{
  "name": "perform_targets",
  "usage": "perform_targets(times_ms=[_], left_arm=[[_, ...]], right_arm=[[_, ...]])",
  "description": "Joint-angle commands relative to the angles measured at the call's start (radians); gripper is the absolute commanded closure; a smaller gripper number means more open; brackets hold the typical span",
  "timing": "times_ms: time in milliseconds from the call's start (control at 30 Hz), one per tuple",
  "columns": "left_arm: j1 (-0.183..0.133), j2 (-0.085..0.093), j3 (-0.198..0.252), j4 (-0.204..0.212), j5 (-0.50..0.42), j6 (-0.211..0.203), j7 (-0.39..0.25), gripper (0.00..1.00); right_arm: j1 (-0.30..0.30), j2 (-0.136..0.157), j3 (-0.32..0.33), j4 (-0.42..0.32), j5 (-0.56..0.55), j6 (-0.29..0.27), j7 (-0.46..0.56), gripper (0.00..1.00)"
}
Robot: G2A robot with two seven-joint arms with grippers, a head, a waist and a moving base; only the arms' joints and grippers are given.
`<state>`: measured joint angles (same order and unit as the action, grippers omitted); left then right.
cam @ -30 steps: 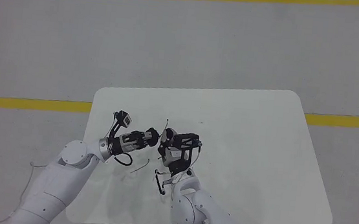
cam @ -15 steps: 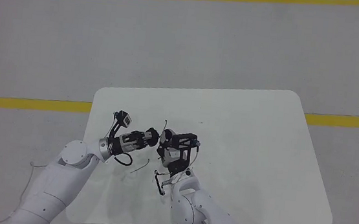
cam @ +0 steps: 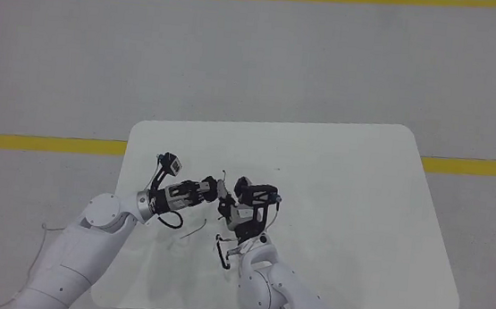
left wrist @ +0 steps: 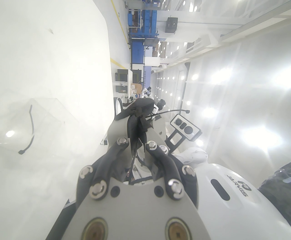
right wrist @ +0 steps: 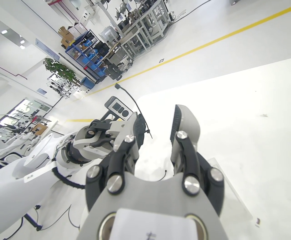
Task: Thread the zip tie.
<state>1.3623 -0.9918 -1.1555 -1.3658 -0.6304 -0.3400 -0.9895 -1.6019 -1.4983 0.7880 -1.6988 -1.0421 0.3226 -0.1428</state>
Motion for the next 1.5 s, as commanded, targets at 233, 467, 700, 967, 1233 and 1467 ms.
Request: perform_targets(times_ms=[233, 467, 700, 967, 1233, 1467], left_arm=[[0.0, 0.0, 0.0, 0.0, 0.0, 0.0, 0.0, 1.0], [0.0, 0.0, 0.0, 0.0, 0.0, 0.0, 0.0, 1.0], [0.0, -0.002, -0.009, 0.02, -0.091, 0.031, -0.019, 1.0], [-0.029, -0.005, -0.018, 0.111, -0.234, 0.057, -0.178, 1.0], [-0.082, -0.017, 0.02, 0.206, -0.278, 0.045, -0.337, 1.0], [-0.121, -0.024, 0.039, 0.265, -0.271, 0.017, -0.392, 1.0]], right_arm=[[-0.019, 0.006, 0.024, -0.002, 0.083, -0.057, 0.001, 0.0], [-0.019, 0.006, 0.024, -0.002, 0.083, -0.057, 0.001, 0.0], [-0.032, 0.01, 0.054, -0.011, 0.188, -0.14, 0.025, 0.0], [-0.056, 0.032, 0.154, -0.012, 0.513, -0.406, 0.222, 0.0], [-0.014, 0.04, 0.203, 0.037, 0.876, -0.509, 0.468, 0.0], [0.02, 0.04, 0.211, 0.08, 1.049, -0.522, 0.577, 0.0]])
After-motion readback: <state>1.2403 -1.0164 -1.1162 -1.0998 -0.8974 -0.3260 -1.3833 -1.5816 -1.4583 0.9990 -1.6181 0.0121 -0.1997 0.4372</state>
